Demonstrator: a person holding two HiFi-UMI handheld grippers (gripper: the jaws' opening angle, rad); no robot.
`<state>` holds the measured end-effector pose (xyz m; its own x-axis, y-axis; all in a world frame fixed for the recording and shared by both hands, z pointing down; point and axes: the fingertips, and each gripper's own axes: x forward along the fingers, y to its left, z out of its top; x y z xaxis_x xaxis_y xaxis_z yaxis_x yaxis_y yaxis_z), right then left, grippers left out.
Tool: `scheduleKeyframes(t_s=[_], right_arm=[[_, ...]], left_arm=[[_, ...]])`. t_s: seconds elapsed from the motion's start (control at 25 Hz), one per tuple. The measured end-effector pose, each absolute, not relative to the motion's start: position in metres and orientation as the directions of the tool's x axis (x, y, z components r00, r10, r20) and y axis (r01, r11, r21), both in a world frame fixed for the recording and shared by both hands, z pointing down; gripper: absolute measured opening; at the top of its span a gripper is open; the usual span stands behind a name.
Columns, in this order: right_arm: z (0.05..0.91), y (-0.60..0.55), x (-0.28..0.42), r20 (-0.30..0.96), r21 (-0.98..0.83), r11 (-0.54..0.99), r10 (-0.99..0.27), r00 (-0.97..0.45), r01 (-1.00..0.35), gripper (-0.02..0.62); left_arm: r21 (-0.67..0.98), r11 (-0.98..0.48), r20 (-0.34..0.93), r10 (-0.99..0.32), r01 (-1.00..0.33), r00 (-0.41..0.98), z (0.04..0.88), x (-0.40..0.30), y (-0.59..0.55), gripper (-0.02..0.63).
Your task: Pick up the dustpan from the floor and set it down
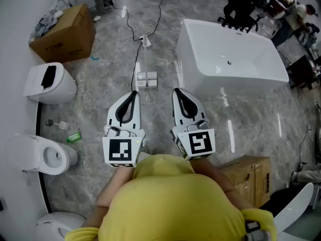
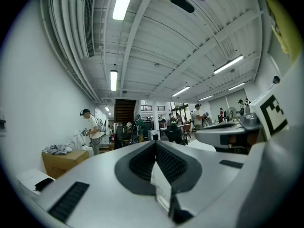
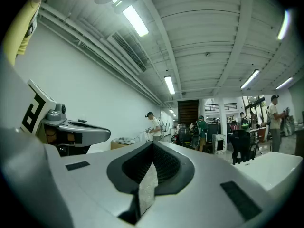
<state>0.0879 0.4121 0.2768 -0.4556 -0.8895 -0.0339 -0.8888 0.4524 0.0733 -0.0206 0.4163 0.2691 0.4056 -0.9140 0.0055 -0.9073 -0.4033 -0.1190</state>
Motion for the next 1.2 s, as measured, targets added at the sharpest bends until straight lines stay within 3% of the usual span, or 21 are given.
scheduleKeyframes(t_s=[0.32, 0.64, 1.2], right_arm=[[0.290, 0.394, 0.099, -0.019, 0.051, 0.469, -0.882, -0.470, -0.882, 0.016], [0.300, 0.358, 0.099, -0.007, 0.029, 0.472, -0.881, -0.472, -0.881, 0.074], [0.323, 0.212, 0.043, 0.046, 0.033, 0.491, -0.871, -0.489, -0.871, 0.109]], left_arm=[[-0.129, -0.396, 0.017, -0.917, -0.909, 0.397, 0.274, -0.013, 0.406, 0.000], [-0.118, -0.377, 0.038, -0.926, -0.918, 0.376, 0.285, -0.027, 0.369, 0.000], [-0.072, -0.393, 0.052, -0.919, -0.917, 0.390, 0.303, -0.077, 0.221, 0.000]])
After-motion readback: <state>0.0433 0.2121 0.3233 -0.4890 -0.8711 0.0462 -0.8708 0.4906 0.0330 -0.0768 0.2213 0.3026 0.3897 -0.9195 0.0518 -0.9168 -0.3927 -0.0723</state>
